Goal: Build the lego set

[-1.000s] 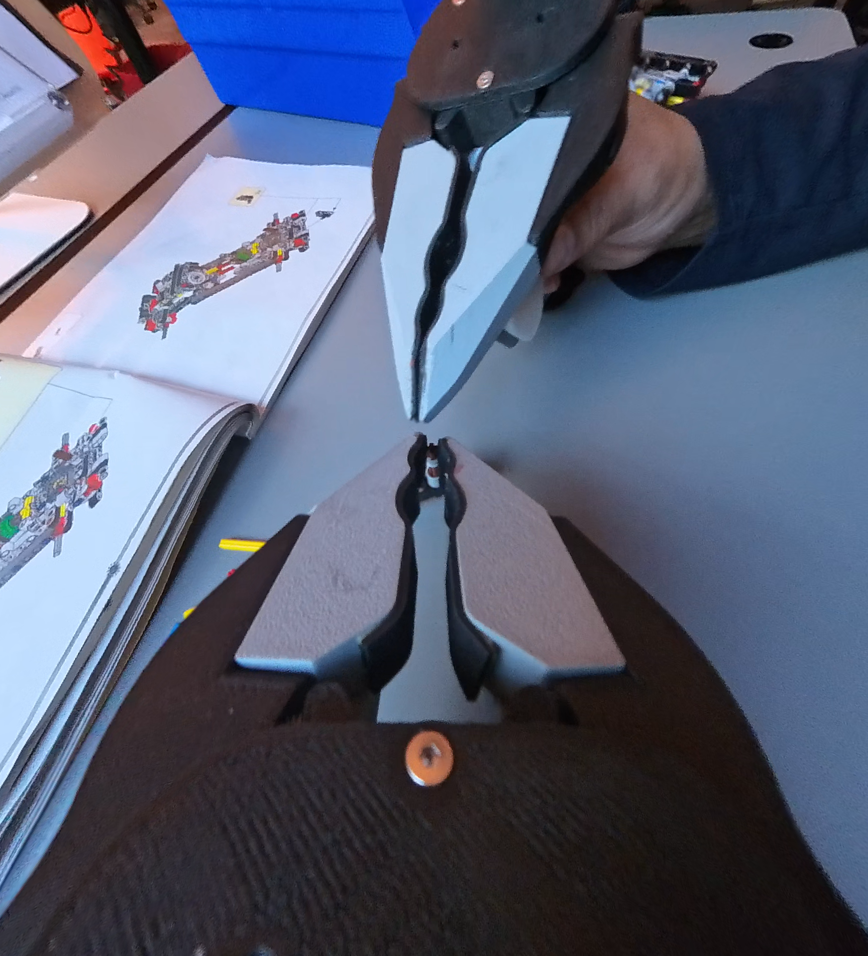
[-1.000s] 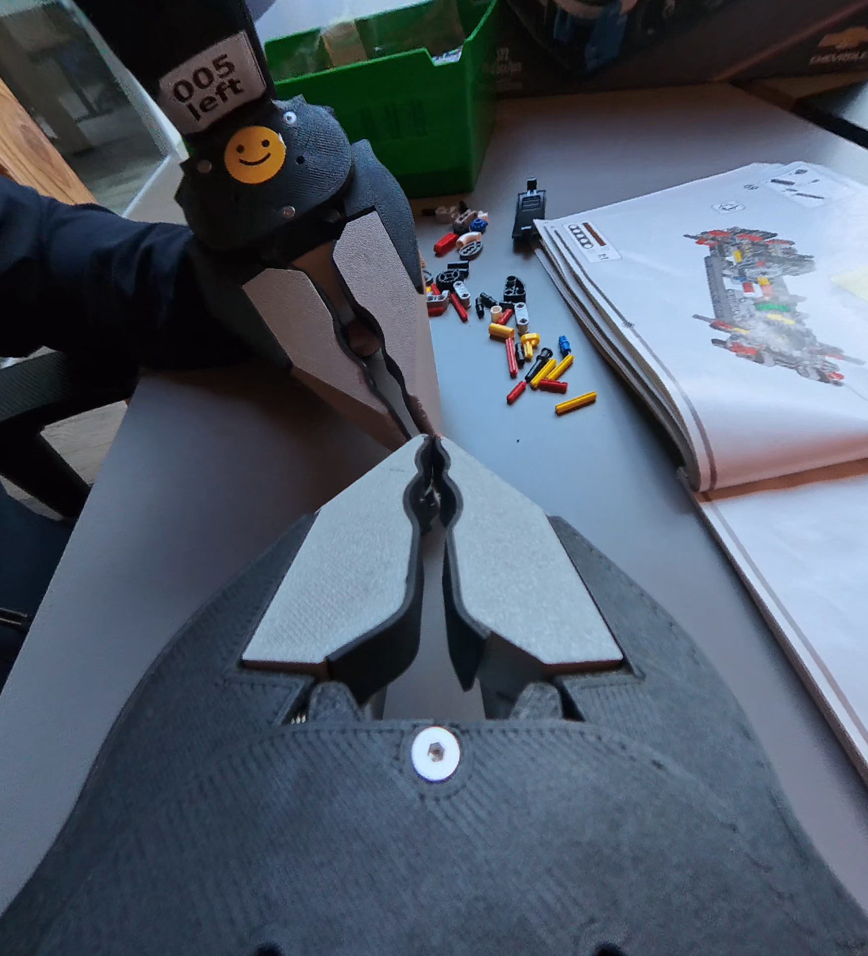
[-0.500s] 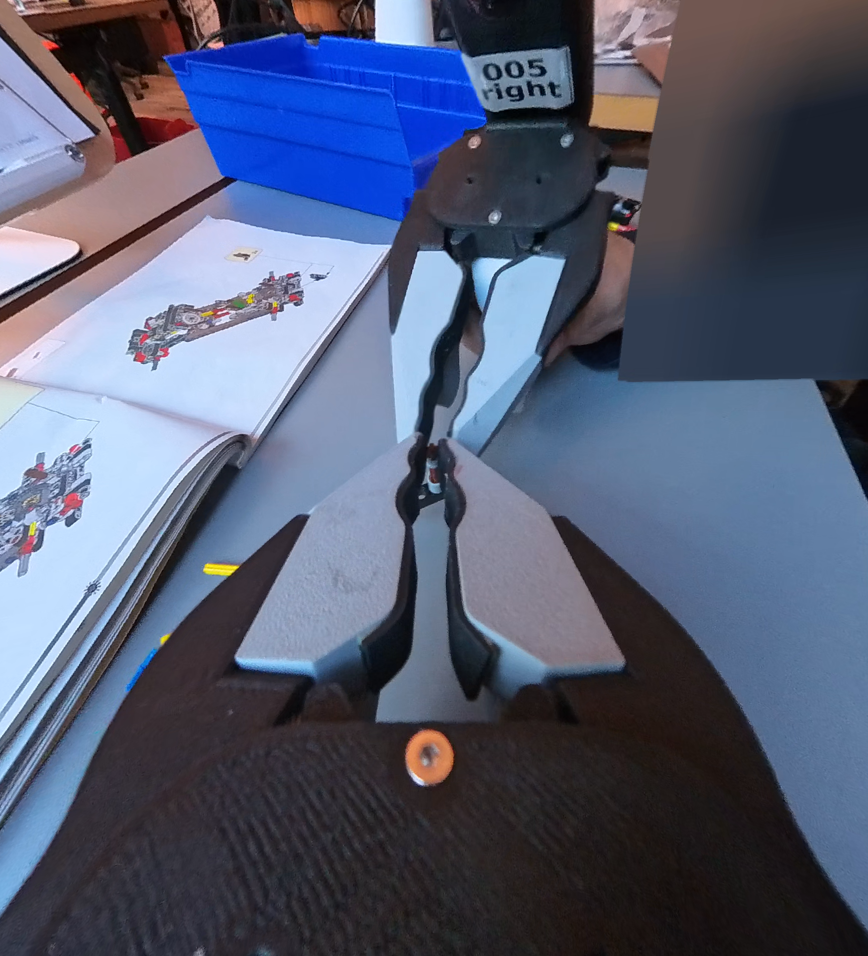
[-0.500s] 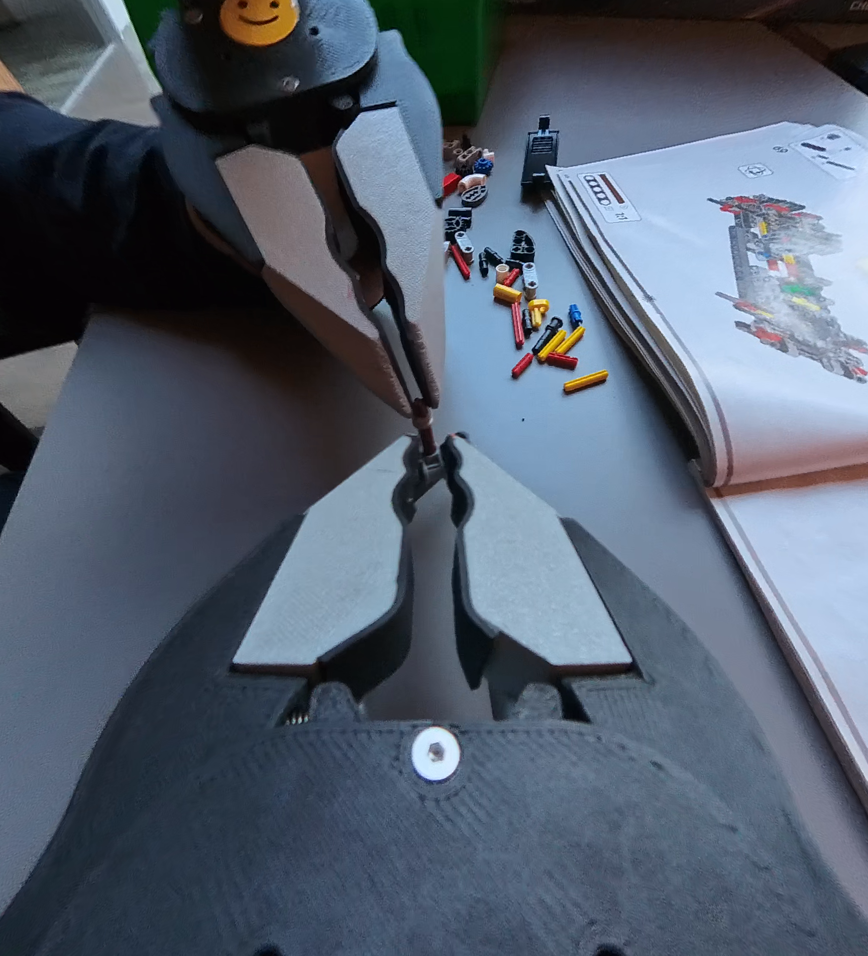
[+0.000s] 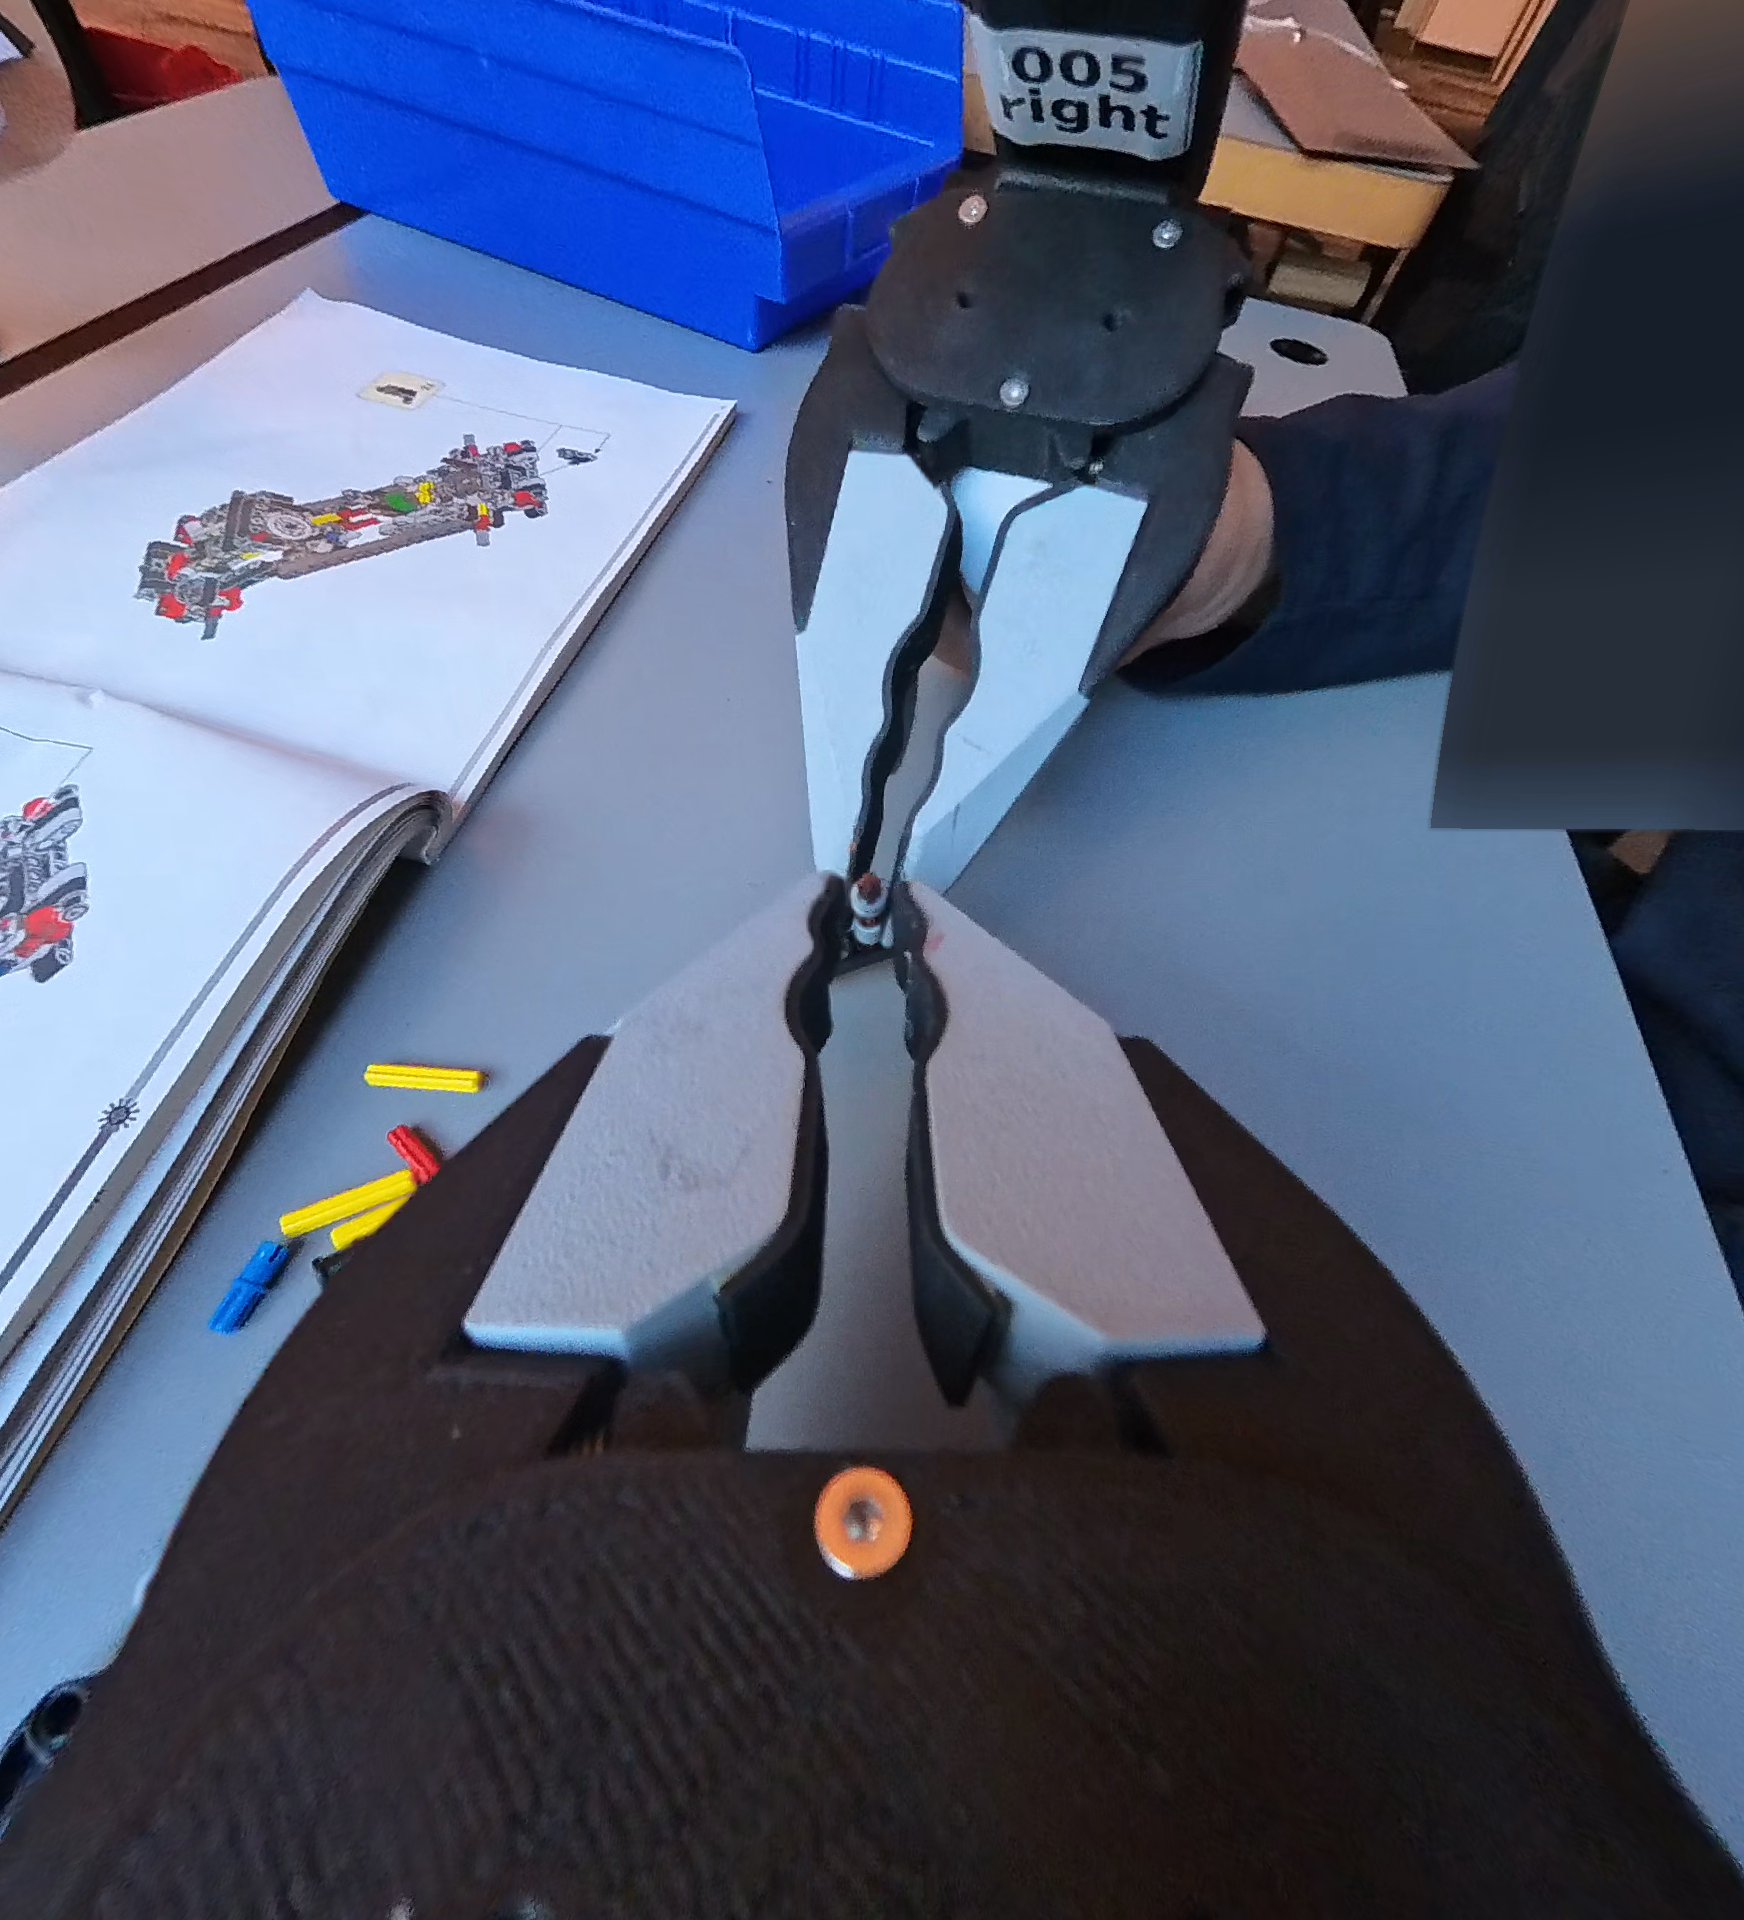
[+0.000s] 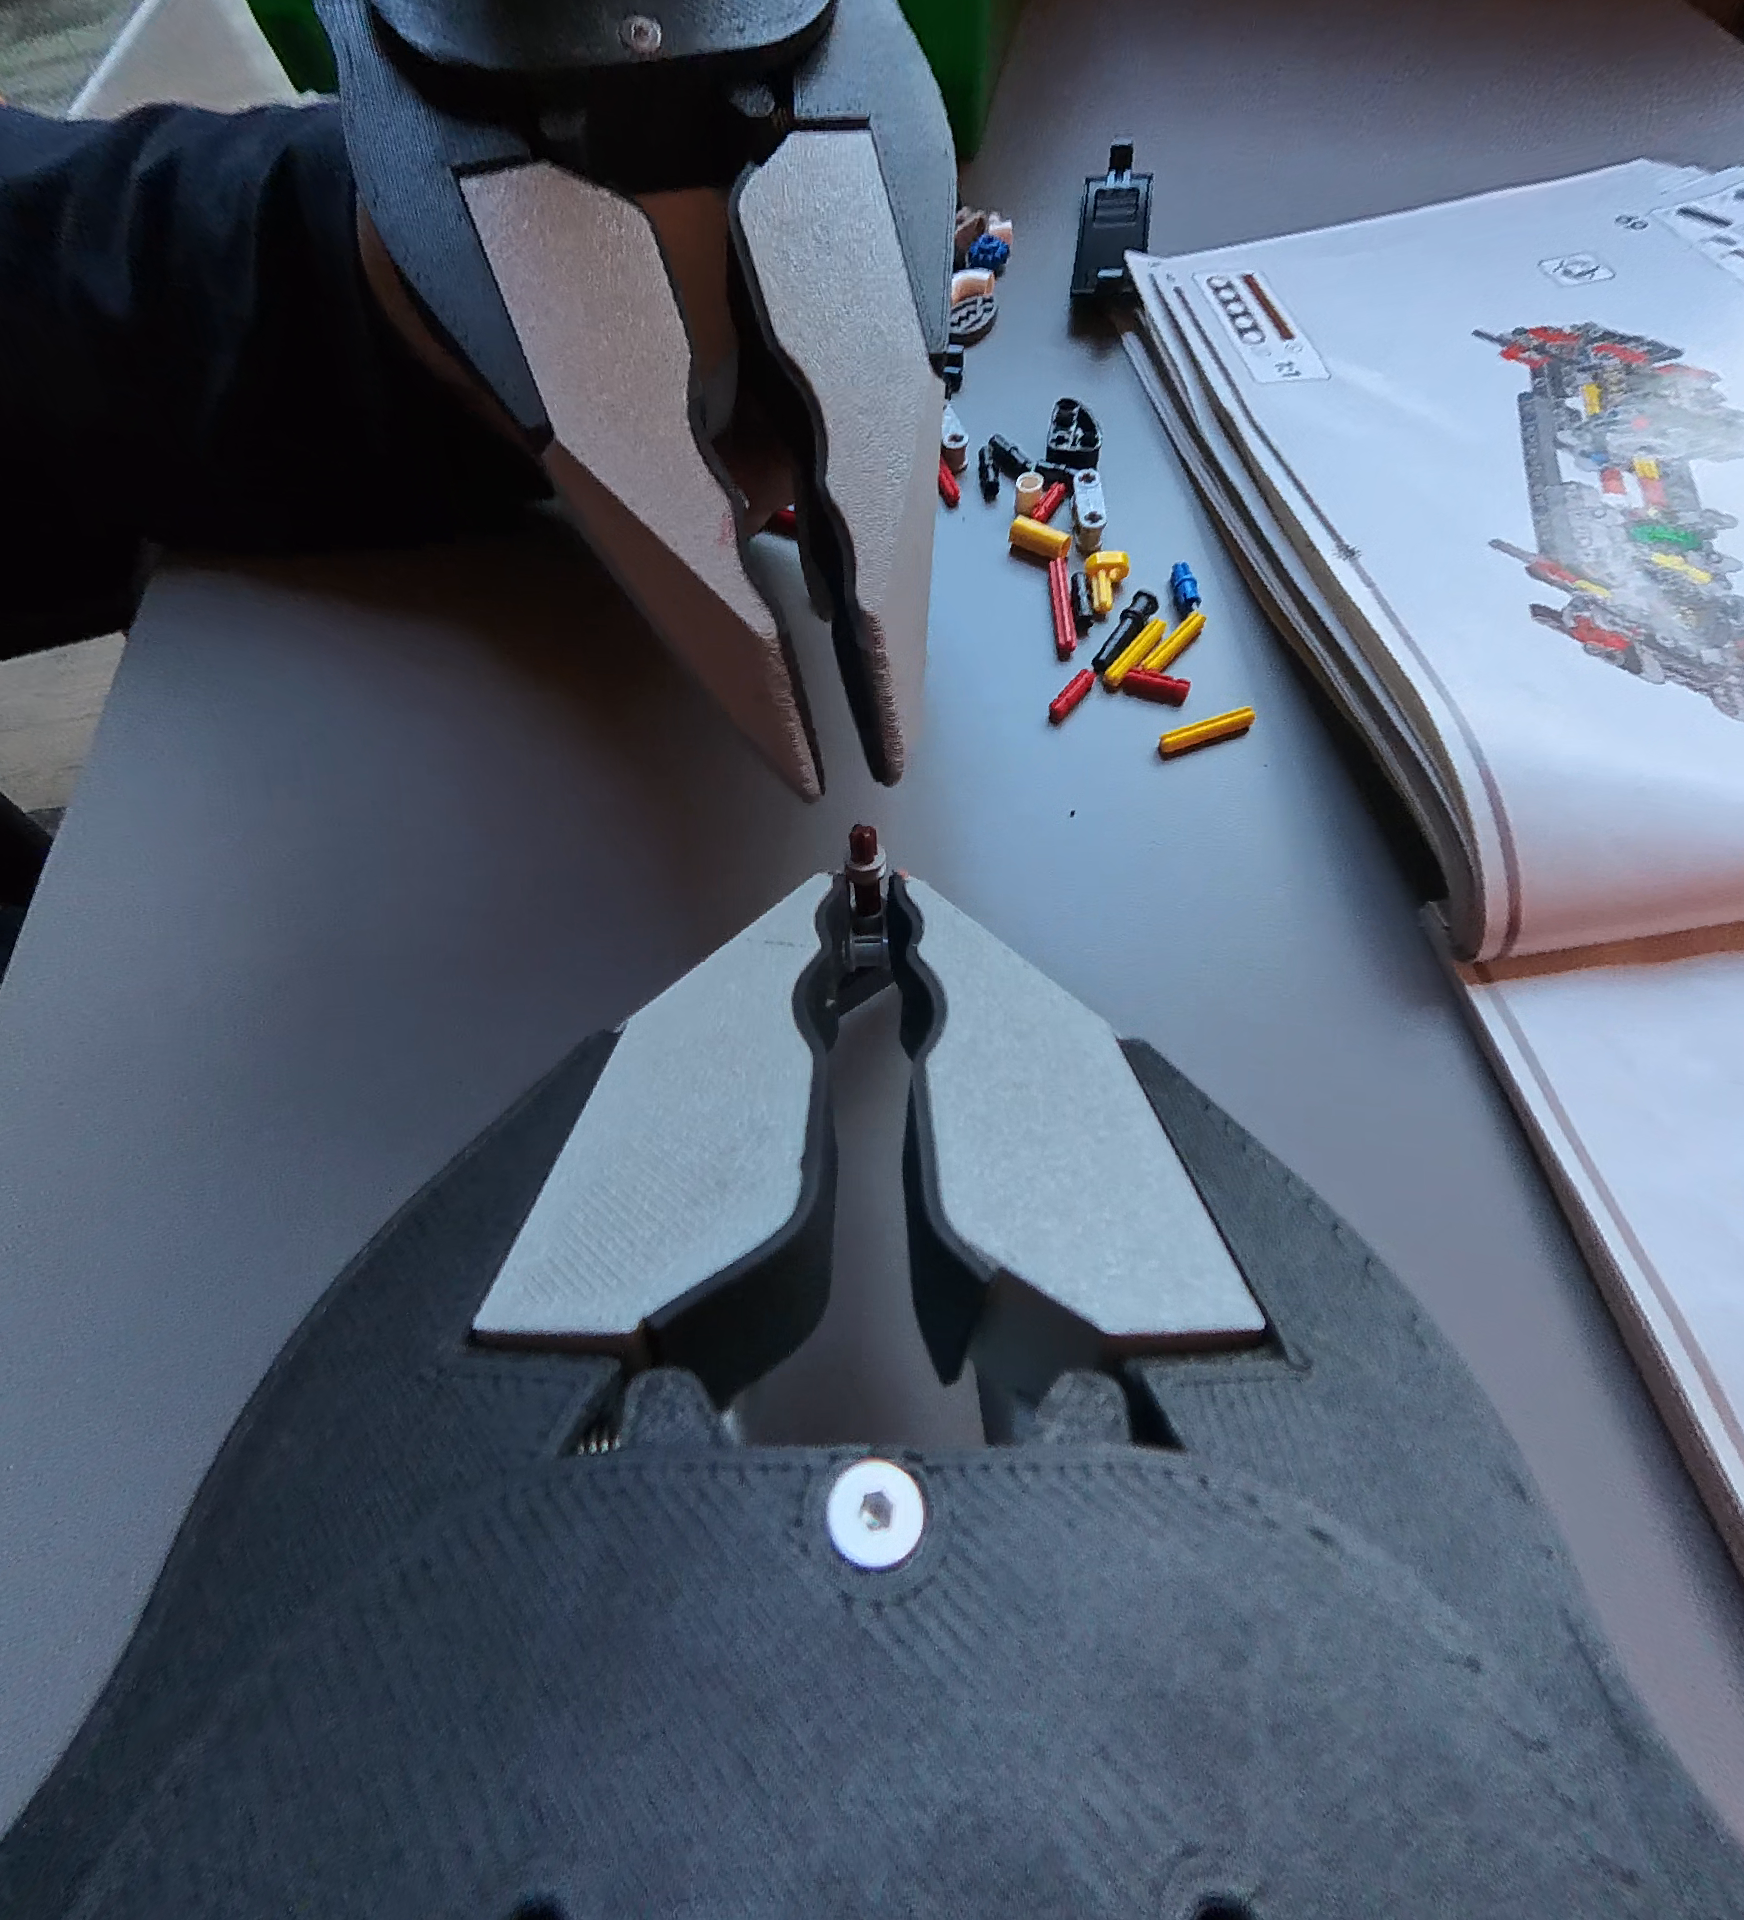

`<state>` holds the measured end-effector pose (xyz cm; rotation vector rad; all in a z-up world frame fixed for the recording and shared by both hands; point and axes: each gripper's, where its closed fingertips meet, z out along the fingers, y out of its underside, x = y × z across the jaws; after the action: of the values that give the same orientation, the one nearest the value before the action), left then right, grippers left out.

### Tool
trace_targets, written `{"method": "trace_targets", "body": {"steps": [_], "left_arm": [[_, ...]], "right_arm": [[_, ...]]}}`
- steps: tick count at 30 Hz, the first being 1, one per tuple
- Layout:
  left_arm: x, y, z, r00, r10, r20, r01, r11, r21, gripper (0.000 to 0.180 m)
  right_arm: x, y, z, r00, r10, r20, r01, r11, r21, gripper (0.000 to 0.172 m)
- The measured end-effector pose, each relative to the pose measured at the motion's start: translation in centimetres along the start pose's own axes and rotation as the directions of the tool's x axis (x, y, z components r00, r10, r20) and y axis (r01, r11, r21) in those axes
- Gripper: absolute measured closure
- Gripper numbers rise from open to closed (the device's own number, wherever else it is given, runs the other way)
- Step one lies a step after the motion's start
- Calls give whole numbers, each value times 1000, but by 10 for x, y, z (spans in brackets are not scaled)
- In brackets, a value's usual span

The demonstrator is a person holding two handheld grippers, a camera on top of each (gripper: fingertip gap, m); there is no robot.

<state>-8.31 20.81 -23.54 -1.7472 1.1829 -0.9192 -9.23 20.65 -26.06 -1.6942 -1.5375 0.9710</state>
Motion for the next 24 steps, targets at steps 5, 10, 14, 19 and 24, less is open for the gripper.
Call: {"method": "trace_targets", "body": {"steps": [5,10,14,19,24], "left_arm": [[0,3,6,1000,-14,-7,14,1000,-28,175],[0,7,8,1000,-23,-5,23,998,-53,175],[1,9,10,999,-32,-7,31,998,-63,176],[4,12,7,999,-30,-20,28,997,-71,179],[6,12,9,999,-30,-35,27,997,-79,179]], "right_arm": [[-1,2,2,1000,-11,0,11,1000,-19,168],[-2,3,4,1000,-12,5,12,1000,-28,168],[-4,4,6,1000,-24,9,25,999,-40,168],[-6,7,8,999,-47,5,47,997,-62,168],[-6,7,8,999,-44,9,44,997,-63,168]]}}
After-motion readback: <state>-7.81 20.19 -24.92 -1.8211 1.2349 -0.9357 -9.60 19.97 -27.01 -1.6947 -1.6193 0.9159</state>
